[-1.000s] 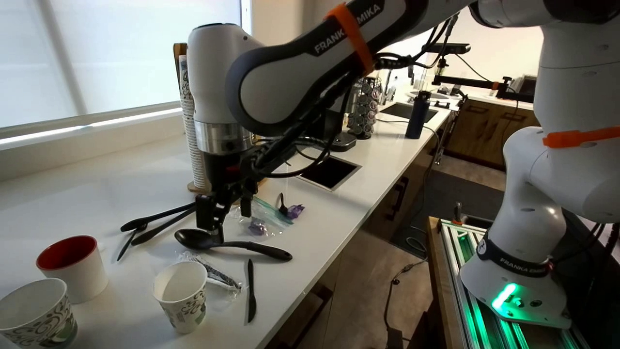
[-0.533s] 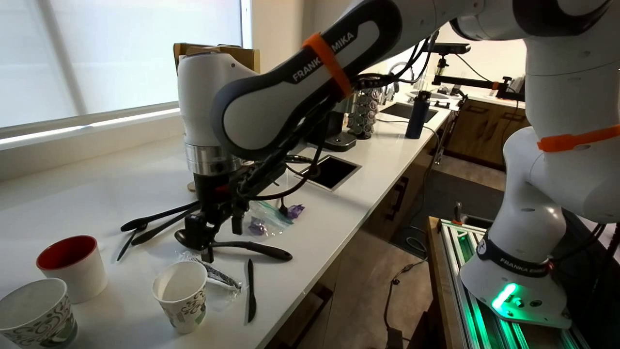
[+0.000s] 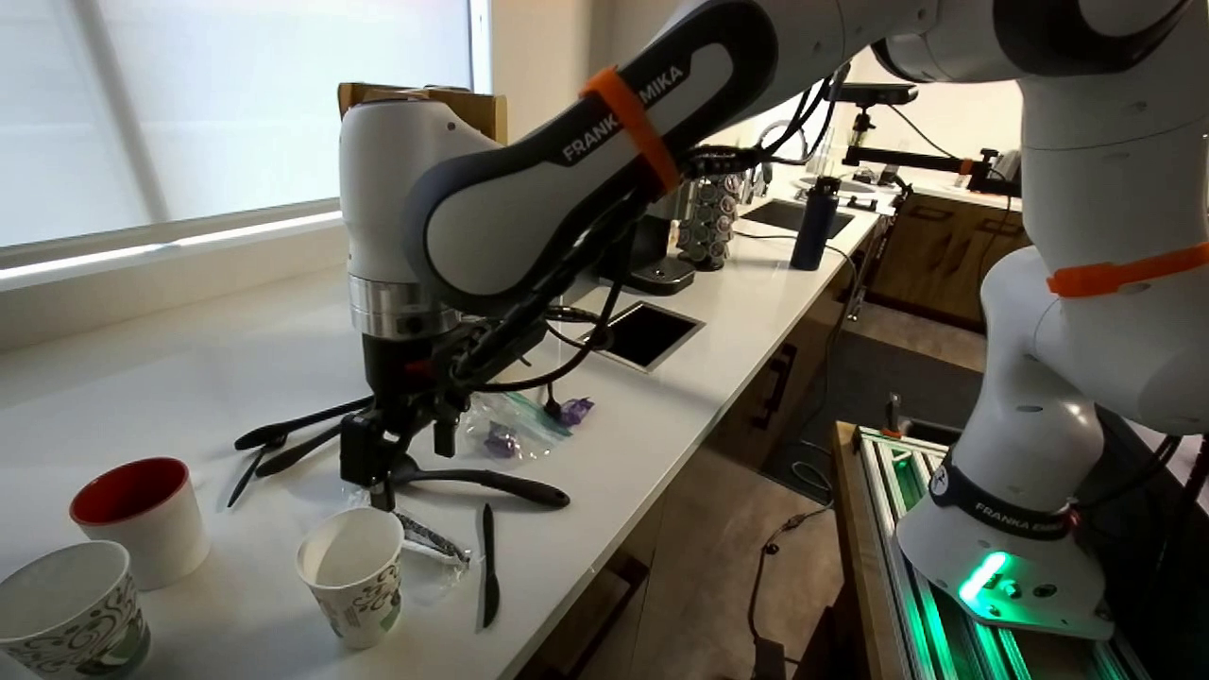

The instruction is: Pick up the coffee cup on the right and place it on top of the stacked cups on the far right.

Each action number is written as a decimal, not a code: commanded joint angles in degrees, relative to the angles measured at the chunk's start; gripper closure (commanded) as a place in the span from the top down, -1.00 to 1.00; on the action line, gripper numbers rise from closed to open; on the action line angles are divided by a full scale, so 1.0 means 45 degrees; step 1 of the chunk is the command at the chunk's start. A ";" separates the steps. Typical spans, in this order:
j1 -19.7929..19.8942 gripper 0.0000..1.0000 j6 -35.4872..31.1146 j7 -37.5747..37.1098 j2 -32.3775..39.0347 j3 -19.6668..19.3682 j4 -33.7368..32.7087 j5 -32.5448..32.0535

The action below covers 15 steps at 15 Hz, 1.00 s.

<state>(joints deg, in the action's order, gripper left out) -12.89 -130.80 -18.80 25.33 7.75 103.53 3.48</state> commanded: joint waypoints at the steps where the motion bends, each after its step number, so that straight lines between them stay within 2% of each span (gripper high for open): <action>1: -0.0246 1.00 -0.0189 -0.0055 0.0120 -0.0117 -0.0065 -0.0097; 7: -0.0376 1.00 -0.0771 -0.0188 0.0258 -0.0122 -0.0048 -0.0041; 9: -0.0545 0.85 -0.1153 -0.0492 0.0400 -0.0275 -0.0063 -0.0261; 13: -0.0832 0.84 -0.1511 -0.0856 0.0729 -0.0509 -0.0140 -0.0518; 14: -0.0902 0.71 -0.1515 -0.0925 0.0812 -0.0569 -0.0166 -0.0589; 15: -0.0966 0.35 -0.1499 -0.0978 0.0875 -0.0618 -0.0185 -0.0636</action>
<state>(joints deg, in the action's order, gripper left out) -15.55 -136.53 -20.71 27.71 6.21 103.51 2.49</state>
